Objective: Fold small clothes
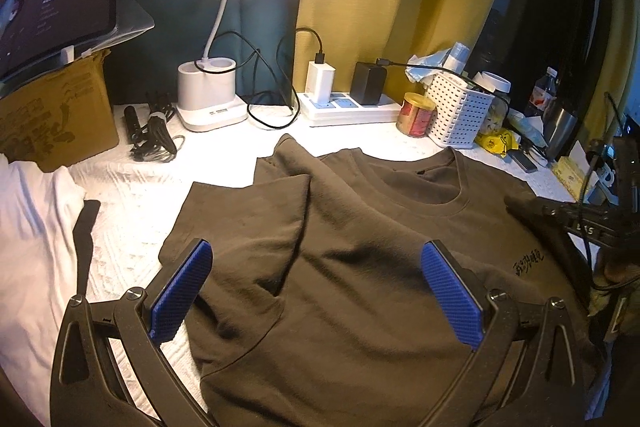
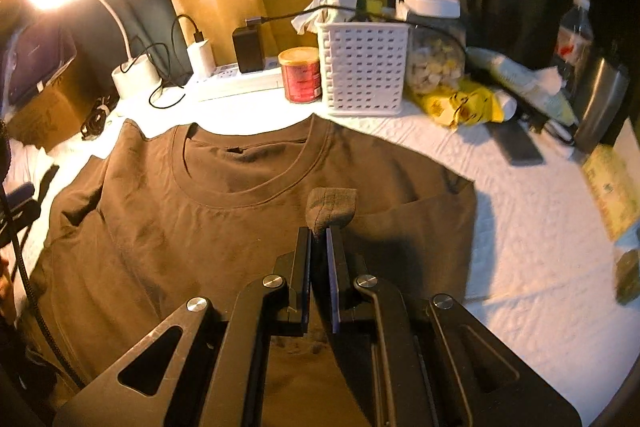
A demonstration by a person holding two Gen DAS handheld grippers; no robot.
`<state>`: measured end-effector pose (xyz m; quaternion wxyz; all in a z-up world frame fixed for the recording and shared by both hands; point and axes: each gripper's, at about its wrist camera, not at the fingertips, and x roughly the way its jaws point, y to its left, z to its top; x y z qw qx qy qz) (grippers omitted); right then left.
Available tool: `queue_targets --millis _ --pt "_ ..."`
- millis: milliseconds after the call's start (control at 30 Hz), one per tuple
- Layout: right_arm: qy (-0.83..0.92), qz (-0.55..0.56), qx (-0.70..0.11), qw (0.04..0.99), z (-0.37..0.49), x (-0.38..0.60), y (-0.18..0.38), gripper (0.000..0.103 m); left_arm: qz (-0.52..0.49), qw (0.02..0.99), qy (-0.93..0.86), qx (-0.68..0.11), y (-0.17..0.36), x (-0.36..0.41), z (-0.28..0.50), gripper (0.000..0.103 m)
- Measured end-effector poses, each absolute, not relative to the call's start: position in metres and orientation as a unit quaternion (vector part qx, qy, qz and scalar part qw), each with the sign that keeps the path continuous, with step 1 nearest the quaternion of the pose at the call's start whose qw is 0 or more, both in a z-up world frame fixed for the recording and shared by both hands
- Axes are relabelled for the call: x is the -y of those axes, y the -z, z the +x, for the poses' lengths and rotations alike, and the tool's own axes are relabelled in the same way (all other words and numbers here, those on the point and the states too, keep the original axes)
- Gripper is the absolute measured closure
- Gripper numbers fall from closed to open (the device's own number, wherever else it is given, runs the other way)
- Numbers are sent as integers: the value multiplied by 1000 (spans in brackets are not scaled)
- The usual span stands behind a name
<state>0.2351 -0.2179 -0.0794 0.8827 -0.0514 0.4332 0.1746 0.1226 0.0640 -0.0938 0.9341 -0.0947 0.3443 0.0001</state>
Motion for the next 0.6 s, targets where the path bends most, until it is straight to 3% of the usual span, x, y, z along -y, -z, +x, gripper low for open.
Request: queue_targets --millis 133,200,267,600 --pt "-195 -12 -440 877 235 216 89 91 -94 933 3 -347 93 -62 121 1" --pt "-204 -6 -440 875 232 217 89 66 -89 933 5 -349 91 -58 119 1" --pt "-205 -5 -431 879 226 221 84 57 -88 933 8 -348 90 -52 117 1" --pt "-137 -10 -415 899 192 300 62 57 -87 928 37 -360 90 -16 117 1"
